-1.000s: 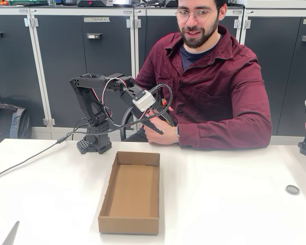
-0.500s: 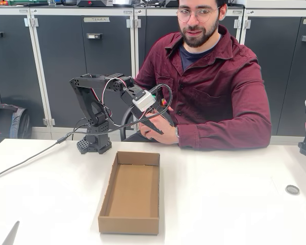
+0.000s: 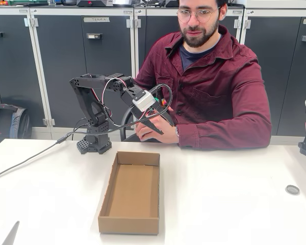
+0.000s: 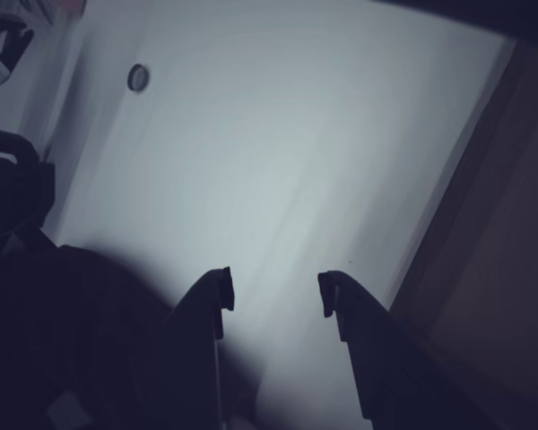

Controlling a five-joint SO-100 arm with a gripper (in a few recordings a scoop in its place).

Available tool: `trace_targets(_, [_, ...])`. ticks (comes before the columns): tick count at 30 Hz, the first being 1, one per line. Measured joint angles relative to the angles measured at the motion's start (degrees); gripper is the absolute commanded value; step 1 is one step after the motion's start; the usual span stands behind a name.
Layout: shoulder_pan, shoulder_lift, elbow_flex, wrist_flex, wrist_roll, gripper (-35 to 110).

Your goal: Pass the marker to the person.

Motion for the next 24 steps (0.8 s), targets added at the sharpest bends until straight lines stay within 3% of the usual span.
trace_targets(24, [0.53, 0.0, 0.0, 0.0, 0.0, 20])
